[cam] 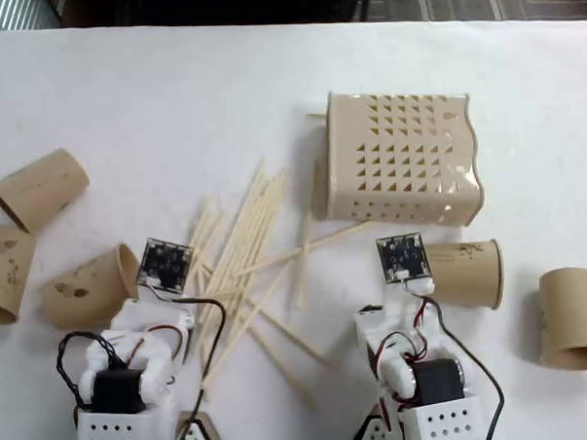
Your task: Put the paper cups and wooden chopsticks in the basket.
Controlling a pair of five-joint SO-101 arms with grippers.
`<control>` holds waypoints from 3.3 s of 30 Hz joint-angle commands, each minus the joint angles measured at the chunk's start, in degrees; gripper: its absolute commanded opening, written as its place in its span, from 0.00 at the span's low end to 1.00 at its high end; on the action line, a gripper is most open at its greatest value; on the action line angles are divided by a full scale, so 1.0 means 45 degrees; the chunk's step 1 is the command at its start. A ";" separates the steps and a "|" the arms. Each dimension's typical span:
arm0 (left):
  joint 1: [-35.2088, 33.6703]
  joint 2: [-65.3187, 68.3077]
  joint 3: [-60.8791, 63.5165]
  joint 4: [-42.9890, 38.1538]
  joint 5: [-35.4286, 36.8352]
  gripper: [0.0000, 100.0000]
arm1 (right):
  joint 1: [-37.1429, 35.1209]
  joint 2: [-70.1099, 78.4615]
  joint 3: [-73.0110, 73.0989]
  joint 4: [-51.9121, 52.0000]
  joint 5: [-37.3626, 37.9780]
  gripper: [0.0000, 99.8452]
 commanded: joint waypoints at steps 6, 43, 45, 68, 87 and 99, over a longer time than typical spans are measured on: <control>0.0186 0.0049 -0.0059 0.0039 0.0039 0.02 | 0.0029 -0.0068 0.0020 0.0029 0.0098 0.02; 0.0186 0.0049 -0.0059 0.0039 0.0039 0.02 | 0.0029 -0.0068 0.0020 0.0029 0.0098 0.02; 0.0186 0.0049 -0.0059 0.0039 0.0039 0.02 | 0.0029 -0.0068 0.0020 0.0029 0.0098 0.02; 0.0420 0.0049 -0.0664 -0.0352 -0.0039 0.02 | 0.0127 -0.0088 -0.0684 0.0088 0.0117 0.02; 0.0420 0.0049 -0.0625 -0.1446 -0.0059 0.02 | 0.3272 0.1065 -0.7111 -0.2159 0.5079 0.02; 0.0420 0.0049 -0.0527 -0.1680 -0.0059 0.02 | 0.4816 1.3158 -1.4965 -0.2217 0.3477 0.12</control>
